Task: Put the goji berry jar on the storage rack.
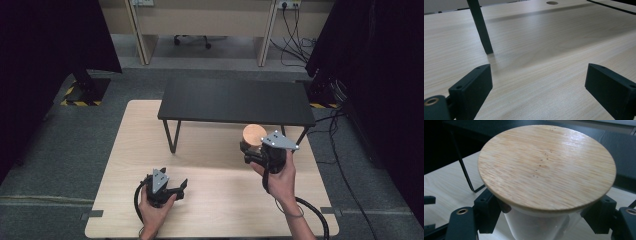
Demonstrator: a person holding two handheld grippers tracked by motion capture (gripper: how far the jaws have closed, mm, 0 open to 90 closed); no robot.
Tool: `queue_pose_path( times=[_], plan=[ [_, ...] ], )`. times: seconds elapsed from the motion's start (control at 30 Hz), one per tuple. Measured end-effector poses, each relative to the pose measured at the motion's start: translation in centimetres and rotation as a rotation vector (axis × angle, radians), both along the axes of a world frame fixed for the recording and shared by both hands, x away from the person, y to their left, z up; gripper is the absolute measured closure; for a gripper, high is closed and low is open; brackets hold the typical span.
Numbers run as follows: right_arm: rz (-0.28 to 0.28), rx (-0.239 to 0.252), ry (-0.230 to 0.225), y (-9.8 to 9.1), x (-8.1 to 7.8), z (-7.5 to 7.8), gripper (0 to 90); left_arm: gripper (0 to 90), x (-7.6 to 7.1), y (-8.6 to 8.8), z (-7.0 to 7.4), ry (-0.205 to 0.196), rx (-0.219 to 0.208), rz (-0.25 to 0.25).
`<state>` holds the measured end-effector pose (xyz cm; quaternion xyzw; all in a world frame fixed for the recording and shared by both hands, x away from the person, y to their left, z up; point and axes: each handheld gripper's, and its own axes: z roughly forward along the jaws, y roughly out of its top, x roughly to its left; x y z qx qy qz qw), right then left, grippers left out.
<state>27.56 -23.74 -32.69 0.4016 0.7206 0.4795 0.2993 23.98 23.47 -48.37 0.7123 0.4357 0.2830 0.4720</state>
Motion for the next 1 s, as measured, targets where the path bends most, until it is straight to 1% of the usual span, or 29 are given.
queue_pose_path(
  times=[0.13,0.17,0.33,0.4,0.5,0.73,0.83,1.0],
  plan=[
    [-0.01,-0.005,-0.023,0.3,0.2,1.6,26.0,6.8,0.0,0.0,0.0,-0.002,0.002,-0.002],
    [-0.016,-0.006,-0.03,0.4,0.5,2.3,26.0,6.8,0.0,0.0,0.0,-0.001,0.002,-0.002],
    [-0.036,0.002,-0.043,0.7,1.5,3.9,26.0,6.7,0.0,0.0,0.0,-0.003,0.003,-0.004],
    [-0.05,-0.002,-0.043,0.9,2.2,4.5,26.0,6.7,0.0,0.0,0.0,-0.003,0.003,-0.005],
    [-0.072,-0.009,-0.032,1.2,3.3,5.3,26.0,6.8,0.0,0.0,0.0,-0.004,0.003,-0.005],
    [-0.124,-0.037,0.002,2.0,6.7,6.5,26.0,6.8,0.0,0.0,0.0,-0.007,0.005,-0.008],
    [-0.136,-0.054,0.026,2.3,8.0,6.9,26.0,6.8,0.0,0.0,0.0,-0.007,0.007,-0.008],
    [-0.129,-0.054,0.053,2.4,9.7,7.2,26.0,6.8,0.0,0.0,0.0,-0.008,0.008,-0.009]
  ],
)
